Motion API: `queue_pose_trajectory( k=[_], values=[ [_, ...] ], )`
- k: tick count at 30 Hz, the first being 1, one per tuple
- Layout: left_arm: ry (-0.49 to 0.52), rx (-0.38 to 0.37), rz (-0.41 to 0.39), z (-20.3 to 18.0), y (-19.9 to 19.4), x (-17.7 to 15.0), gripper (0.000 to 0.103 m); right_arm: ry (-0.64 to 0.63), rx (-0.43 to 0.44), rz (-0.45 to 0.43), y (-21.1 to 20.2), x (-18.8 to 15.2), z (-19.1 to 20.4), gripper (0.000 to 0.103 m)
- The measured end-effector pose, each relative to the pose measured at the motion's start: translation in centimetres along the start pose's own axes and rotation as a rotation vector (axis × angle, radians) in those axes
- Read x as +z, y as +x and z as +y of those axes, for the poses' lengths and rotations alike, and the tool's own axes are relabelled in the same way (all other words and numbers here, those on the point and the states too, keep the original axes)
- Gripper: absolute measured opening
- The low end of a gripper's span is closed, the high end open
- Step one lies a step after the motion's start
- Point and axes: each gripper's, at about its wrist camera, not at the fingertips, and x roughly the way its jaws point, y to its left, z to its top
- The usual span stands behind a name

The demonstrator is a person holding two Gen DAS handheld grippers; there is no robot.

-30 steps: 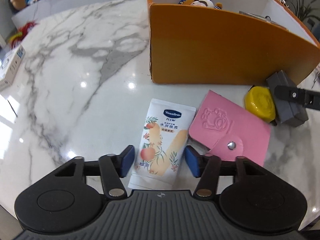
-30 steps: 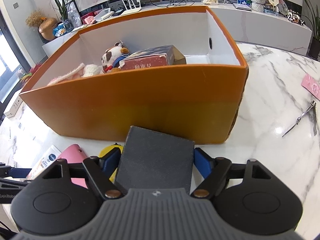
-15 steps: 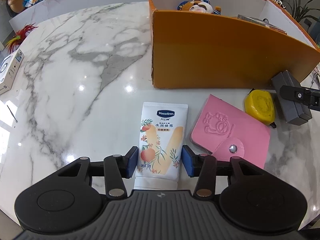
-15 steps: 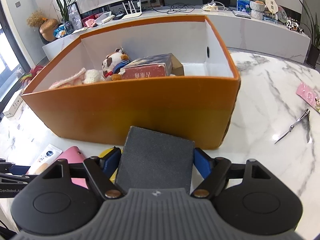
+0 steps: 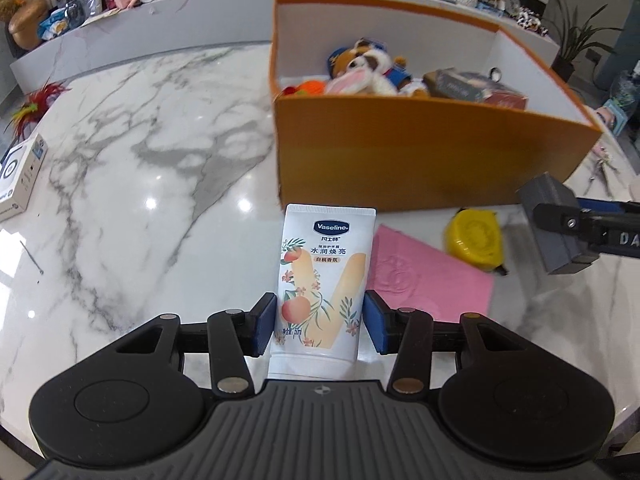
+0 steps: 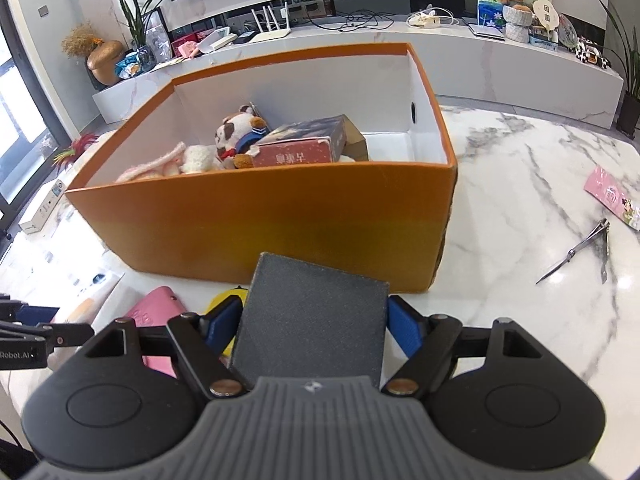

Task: Organize objects
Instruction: 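Lift and carry the Vaseline tube and black box over the orange box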

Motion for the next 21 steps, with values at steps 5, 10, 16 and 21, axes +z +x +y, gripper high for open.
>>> queue_pose_trajectory(
  k=[5, 10, 16, 21],
  values=[
    [0.019, -0.01, -0.029, -0.8, -1.2, 0.2, 0.054, -0.018, 0.022, -0.012, -1.5, -0.1, 0.4, 0.079],
    [0.032, -0.013, -0.069, -1.6, -2.5, 0.6, 0.054, -0.028, 0.031, -0.044, -3.5, 0.1, 0.5, 0.079],
    [0.033, -0.019, -0.117, -2.5, -4.0, 1.2, 0.054, -0.023, 0.041, -0.092, -5.8, 0.4, 0.3, 0.079],
    [0.017, -0.014, -0.161, -2.9, -4.9, 1.9, 0.054, -0.007, 0.048, -0.135, -7.2, 0.8, 0.2, 0.079]
  ],
)
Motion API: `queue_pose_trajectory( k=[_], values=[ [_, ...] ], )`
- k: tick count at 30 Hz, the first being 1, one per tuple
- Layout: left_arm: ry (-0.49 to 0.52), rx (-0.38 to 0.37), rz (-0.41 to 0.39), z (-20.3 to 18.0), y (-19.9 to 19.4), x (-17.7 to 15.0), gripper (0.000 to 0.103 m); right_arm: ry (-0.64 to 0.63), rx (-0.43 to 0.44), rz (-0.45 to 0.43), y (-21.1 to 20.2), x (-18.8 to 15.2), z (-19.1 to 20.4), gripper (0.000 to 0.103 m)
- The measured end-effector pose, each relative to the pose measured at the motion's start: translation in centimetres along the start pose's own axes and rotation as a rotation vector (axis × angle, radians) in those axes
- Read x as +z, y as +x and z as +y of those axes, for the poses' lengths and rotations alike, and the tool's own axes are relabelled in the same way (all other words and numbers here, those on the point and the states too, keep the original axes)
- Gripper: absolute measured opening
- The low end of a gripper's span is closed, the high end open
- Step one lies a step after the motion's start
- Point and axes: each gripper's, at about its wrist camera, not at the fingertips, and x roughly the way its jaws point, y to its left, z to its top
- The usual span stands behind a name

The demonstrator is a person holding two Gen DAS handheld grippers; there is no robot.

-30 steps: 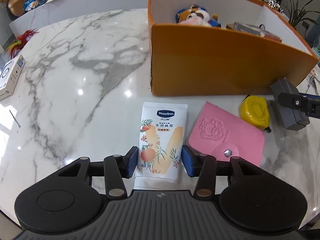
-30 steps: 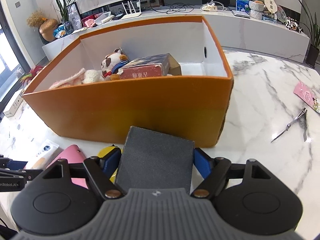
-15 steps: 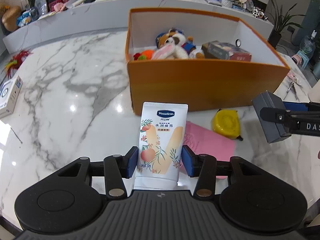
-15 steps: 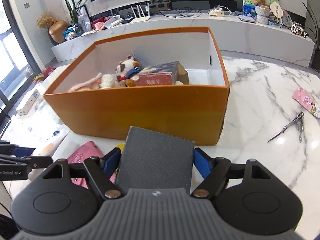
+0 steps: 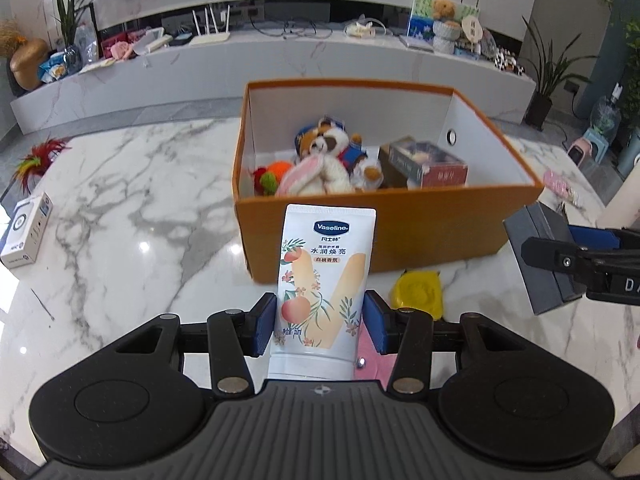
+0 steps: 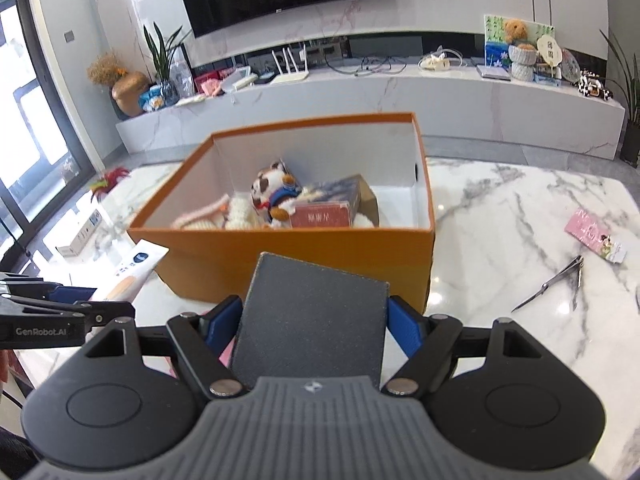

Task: Organize objects
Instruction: 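Lift and carry the Vaseline tube and black box over the orange box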

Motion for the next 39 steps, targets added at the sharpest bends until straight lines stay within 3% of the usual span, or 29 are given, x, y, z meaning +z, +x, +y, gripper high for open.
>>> queue_pose_trajectory(
  k=[13, 21, 27, 34, 39],
  values=[
    [-0.093, 0.014, -0.175, 0.6, -0.7, 4.3, 0.055, 0.127, 0.035, -0.175, -2.1, 3.4, 0.3, 0.079],
    [-0.131, -0.007, -0.263, 0.6, 0.9, 7.3, 0.055, 0.226, 0.018, -0.265, -0.6, 5.0, -1.0, 0.079],
    [-0.155, -0.003, -0.26, 0.6, 4.2, 8.6, 0.054, 0.241, 0.02, -0.268, 2.9, 6.3, -1.2, 0.079],
    [-0.164, -0.012, -0.237, 0.6, 8.3, 9.6, 0.054, 0.115, -0.094, -0.235, 8.5, 7.4, -0.1, 0.079],
    [-0.151, 0.037, -0.184, -0.2, 11.1, 10.0, 0.055, 0.047, -0.132, -0.205, 11.6, 7.4, 0.2, 0.078]
  ],
)
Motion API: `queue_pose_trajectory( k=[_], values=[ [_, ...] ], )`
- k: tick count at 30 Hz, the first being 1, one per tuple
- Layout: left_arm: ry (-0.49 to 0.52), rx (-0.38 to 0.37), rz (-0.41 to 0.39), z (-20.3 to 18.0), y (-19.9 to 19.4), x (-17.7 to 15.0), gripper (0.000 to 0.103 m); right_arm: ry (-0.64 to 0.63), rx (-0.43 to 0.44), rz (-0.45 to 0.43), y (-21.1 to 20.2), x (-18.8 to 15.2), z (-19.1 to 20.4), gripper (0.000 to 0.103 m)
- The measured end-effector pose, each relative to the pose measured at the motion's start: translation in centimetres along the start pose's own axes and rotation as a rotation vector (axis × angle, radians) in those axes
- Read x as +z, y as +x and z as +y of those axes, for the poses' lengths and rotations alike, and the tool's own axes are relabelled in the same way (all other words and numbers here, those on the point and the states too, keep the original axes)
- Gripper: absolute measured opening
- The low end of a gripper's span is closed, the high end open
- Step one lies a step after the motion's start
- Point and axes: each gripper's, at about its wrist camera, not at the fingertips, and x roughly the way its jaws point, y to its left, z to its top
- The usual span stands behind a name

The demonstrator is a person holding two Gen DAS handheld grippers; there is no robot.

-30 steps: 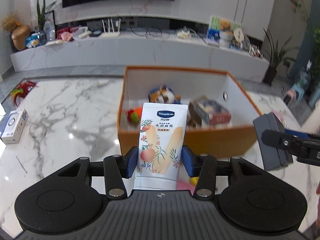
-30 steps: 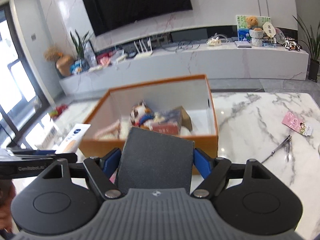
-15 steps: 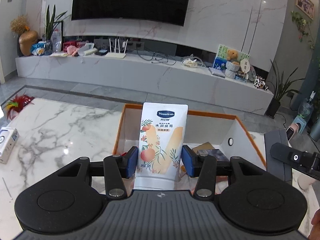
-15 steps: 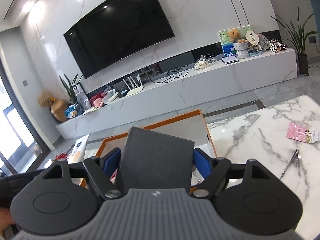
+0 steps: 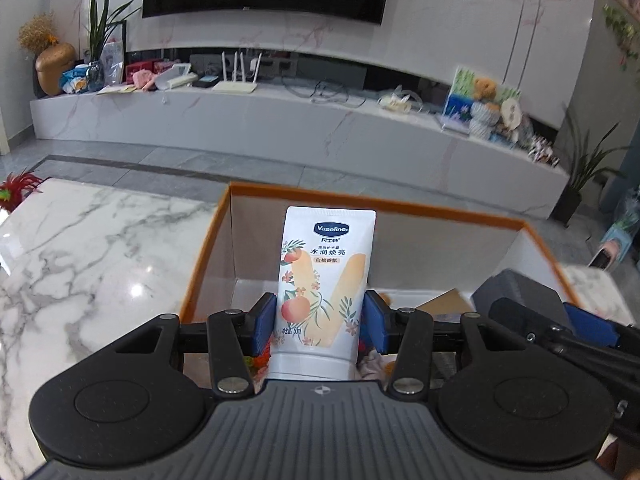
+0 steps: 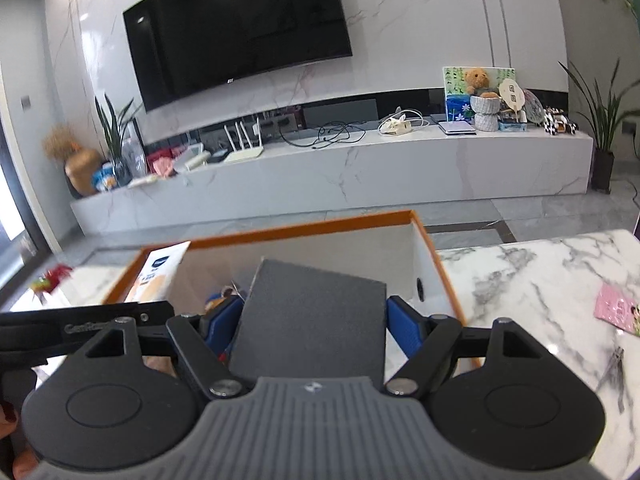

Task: Organize objects
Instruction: 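Lift and carry the Vaseline tube and black box over the orange box, then lower the tube into the box and open the left tool while the right tool releases the black box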

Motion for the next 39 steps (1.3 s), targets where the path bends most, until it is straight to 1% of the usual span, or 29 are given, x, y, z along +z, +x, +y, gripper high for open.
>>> queue_pose_trajectory(
  k=[4, 10, 17, 21, 24, 28, 31, 32, 34, 39],
  values=[
    [0.002, 0.041, 0.043, -0.2, 1.3, -0.1, 0.053, -0.053, -0.033, 0.007, 1.2, -0.5, 1.0, 0.077],
    [-0.023, 0.049, 0.064, 0.0, 1.4, 0.1, 0.052, -0.058, -0.045, -0.002, 1.6, -0.8, 1.1, 0.077],
    [0.007, 0.079, 0.079, -0.3, 1.4, 0.1, 0.051, -0.085, -0.055, -0.002, 1.5, -1.0, 1.3, 0.077],
    [0.03, 0.087, 0.079, -0.4, 1.5, 0.1, 0.052, -0.119, -0.084, -0.007, 1.5, -1.2, 1.9, 0.077],
    [0.045, 0.092, 0.076, -0.6, 1.6, 0.1, 0.053, -0.121, -0.089, -0.012, 1.6, -1.2, 1.9, 0.078],
    [0.046, 0.095, 0.114, -0.7, 1.9, 0.2, 0.053, -0.098, -0.115, -0.017, 1.6, -1.2, 1.6, 0.078],
    [0.032, 0.087, 0.12, -0.7, 1.8, 0.2, 0.057, -0.086, -0.118, -0.001, 1.7, -1.1, 1.5, 0.078],
    [0.034, 0.091, 0.121, -0.7, 1.7, 0.1, 0.058, -0.088, -0.129, 0.012, 1.9, -1.1, 1.5, 0.08],
    [0.04, 0.093, 0.119, -0.8, 1.6, 0.0, 0.059, -0.101, -0.152, 0.029, 2.2, -1.3, 1.5, 0.081],
    [0.039, 0.091, 0.119, -0.9, 1.6, 0.0, 0.061, -0.088, -0.158, 0.027, 2.3, -1.3, 1.2, 0.083]
  ],
)
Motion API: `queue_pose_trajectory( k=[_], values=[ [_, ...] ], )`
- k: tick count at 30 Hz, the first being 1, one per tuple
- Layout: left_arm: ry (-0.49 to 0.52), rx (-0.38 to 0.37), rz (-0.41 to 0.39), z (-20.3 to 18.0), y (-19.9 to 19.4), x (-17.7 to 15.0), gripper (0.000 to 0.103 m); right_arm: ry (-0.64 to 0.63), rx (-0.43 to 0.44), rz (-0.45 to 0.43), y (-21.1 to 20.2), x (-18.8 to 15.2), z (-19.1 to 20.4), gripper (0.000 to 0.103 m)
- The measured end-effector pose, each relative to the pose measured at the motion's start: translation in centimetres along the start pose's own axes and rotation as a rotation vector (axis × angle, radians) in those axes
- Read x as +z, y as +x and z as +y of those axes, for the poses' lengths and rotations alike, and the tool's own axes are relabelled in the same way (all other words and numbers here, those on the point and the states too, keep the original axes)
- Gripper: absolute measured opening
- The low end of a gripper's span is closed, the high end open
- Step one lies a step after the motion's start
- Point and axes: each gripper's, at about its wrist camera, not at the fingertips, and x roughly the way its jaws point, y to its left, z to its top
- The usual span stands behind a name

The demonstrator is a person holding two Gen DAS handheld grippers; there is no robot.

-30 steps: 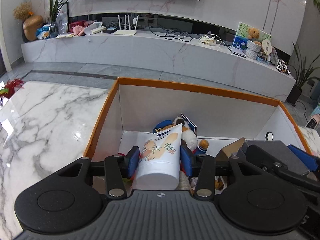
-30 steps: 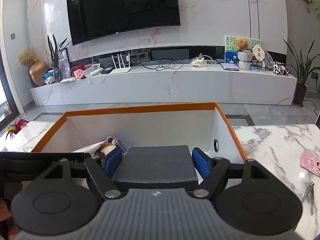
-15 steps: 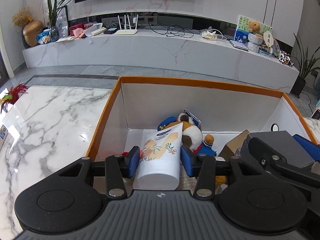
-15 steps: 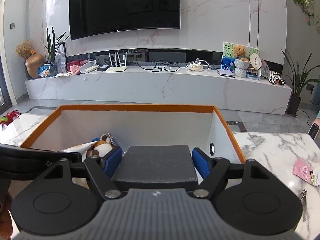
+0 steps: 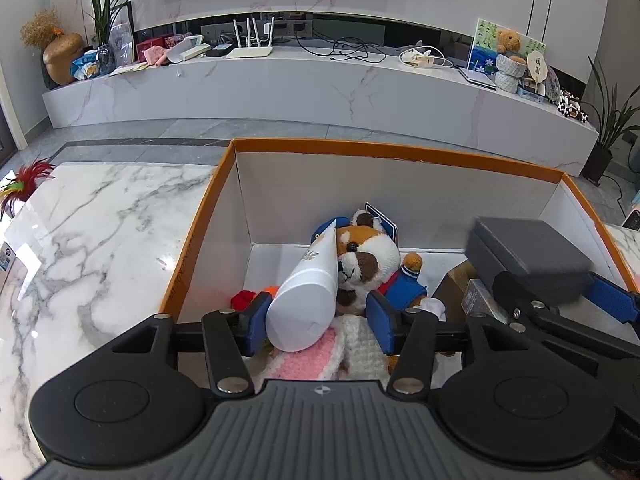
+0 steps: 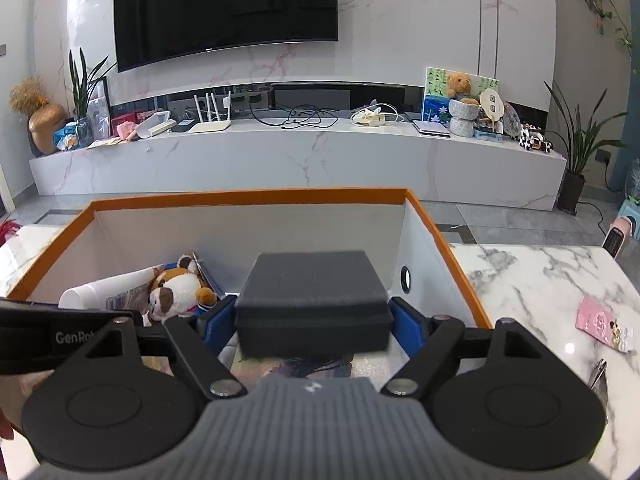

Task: Organize objects
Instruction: 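Lower the tube into the box and open the left tool while the right tool releases the black box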

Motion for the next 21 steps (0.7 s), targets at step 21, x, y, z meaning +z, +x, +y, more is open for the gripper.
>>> queue_pose_trajectory(
  k=[21],
  values=[
    [-0.009, 0.001, -0.069, 0.0, -1.5, 0.2, 0.071, 0.039, 0.002, -0.03, -1.0, 0.9, -0.8, 0.092]
  ],
)
